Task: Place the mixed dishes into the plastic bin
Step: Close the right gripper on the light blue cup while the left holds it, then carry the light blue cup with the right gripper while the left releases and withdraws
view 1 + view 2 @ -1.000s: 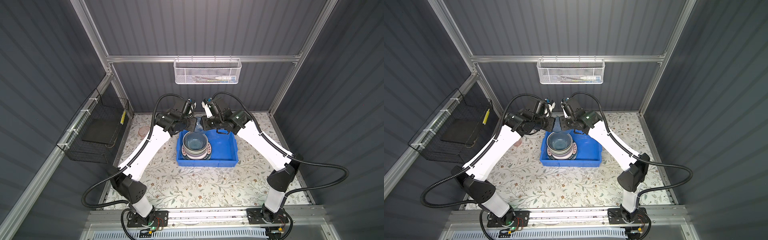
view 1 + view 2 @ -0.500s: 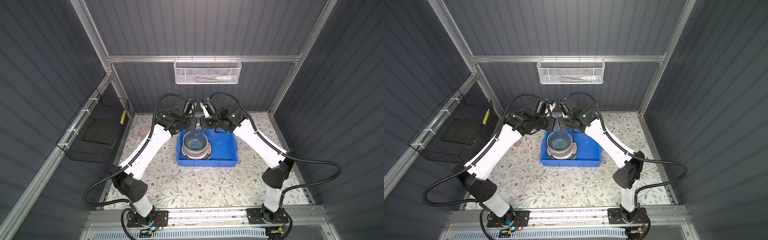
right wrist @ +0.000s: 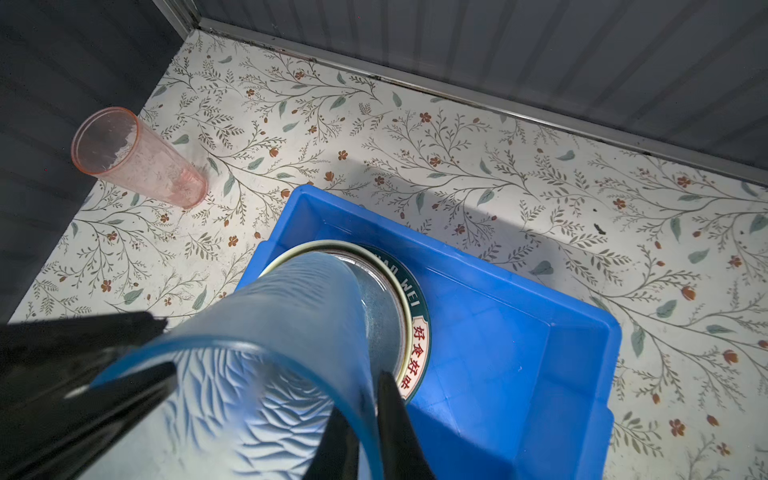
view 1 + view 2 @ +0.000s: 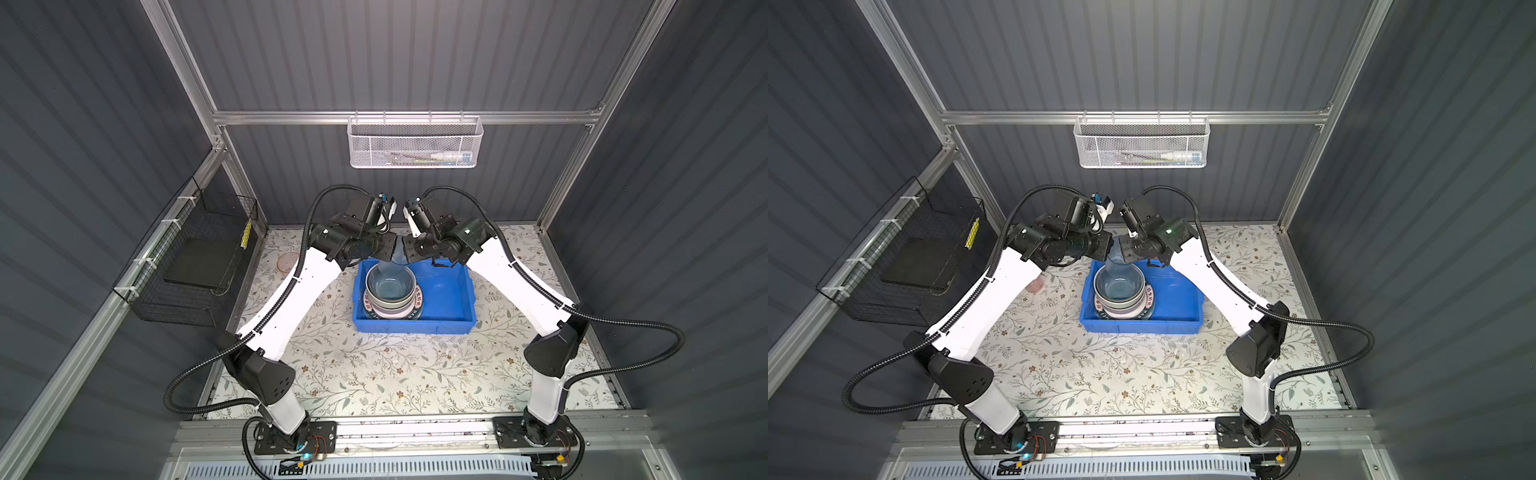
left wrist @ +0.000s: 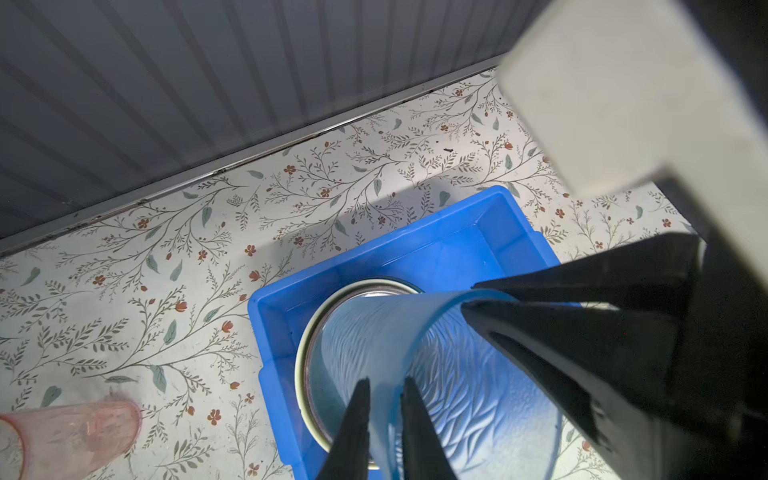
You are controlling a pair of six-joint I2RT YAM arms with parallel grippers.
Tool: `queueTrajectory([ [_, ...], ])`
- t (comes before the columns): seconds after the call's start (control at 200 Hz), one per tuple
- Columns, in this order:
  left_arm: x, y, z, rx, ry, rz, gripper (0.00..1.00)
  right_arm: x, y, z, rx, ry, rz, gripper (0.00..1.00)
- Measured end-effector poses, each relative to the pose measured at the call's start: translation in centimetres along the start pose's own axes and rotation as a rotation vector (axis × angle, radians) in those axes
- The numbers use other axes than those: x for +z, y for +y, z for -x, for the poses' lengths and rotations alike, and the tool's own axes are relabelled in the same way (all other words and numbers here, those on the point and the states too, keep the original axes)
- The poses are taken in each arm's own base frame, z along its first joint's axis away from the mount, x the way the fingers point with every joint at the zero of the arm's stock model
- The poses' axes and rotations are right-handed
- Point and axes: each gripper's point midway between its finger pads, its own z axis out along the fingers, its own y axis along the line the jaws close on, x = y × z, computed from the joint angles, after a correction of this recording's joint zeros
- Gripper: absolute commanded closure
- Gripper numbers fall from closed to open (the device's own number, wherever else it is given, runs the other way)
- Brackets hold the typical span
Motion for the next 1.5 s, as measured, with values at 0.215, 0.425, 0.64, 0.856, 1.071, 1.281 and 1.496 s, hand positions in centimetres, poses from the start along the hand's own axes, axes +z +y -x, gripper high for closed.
queueTrajectory([
  [0.215,-0.1,-0.6,-0.4,0.006,0.014,-0.039,0.73,-0.7,-0.4,-0.6,0.001,-0.003,0.0,1.0],
  [0.425,-1.3,-1.5,-0.8,0.004,0.01,-0.092,0.68,-1.6,-0.6,-1.0,0.011,-0.02,0.016,1.0],
  [0.64,-2.0,-1.8,-1.3,-0.011,0.007,-0.114,0.51,-1.8,-1.8,-1.8,0.037,-0.022,0.007,1.0],
  [0.856,-3.3,-1.2,-2.0,-0.031,-0.008,-0.083,0.34,-2.4,-3.8,-3.0,0.078,-0.019,-0.015,1.0],
  [1.071,-4.7,0.5,-2.7,-0.042,-0.046,0.008,0.1,-3.5,-6.2,-3.5,0.114,-0.038,-0.044,1.0],
  [1.281,-4.7,2.4,-3.7,-0.05,-0.047,0.107,0.08,-3.8,-9.6,-5.1,0.155,-0.025,-0.111,1.0],
  [1.496,-3.7,6.3,-5.5,-0.144,-0.004,0.215,0.08,-2.6,-12.5,-7.7,0.17,0.045,-0.204,1.0],
])
